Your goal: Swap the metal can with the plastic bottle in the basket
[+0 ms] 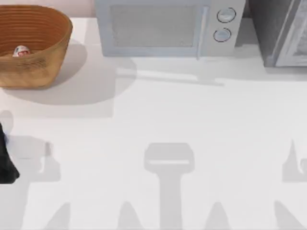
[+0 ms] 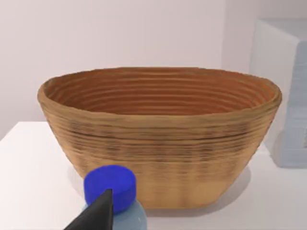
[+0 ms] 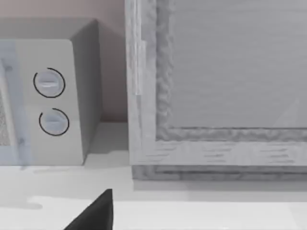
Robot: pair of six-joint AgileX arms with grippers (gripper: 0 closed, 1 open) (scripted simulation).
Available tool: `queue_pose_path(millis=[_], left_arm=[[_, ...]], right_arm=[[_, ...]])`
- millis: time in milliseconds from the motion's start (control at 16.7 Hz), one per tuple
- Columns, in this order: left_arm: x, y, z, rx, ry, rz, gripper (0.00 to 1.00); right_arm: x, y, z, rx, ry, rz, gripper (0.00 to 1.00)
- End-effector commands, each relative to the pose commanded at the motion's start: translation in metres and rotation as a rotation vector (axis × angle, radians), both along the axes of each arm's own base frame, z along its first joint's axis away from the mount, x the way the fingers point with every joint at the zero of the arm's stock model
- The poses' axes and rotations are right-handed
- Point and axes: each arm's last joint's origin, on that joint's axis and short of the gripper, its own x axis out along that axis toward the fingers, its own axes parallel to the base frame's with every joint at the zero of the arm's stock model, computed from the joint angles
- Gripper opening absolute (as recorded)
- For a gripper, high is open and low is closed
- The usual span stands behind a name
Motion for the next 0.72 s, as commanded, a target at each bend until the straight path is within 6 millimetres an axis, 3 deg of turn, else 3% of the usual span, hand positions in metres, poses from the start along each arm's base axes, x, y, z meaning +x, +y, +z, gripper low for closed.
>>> queue_pose_path(millis=[300, 540, 720], left_arm=[[-0.001, 0.001, 0.013, 0.005, 0.004, 0.01, 1.0], [0.003, 0.004, 0.058, 0.019, 0.062, 0.027, 1.0], [0.018, 0.006, 0.1, 0.029, 0.157, 0.026, 1.0]], right_arm=[[0.0, 0.0, 0.0, 0.0, 0.0, 0.0, 1.0], [0.0, 0.0, 0.0, 0.0, 0.0, 0.0, 1.0], [0.0, 0.0, 0.0, 0.0, 0.0, 0.0, 1.0]])
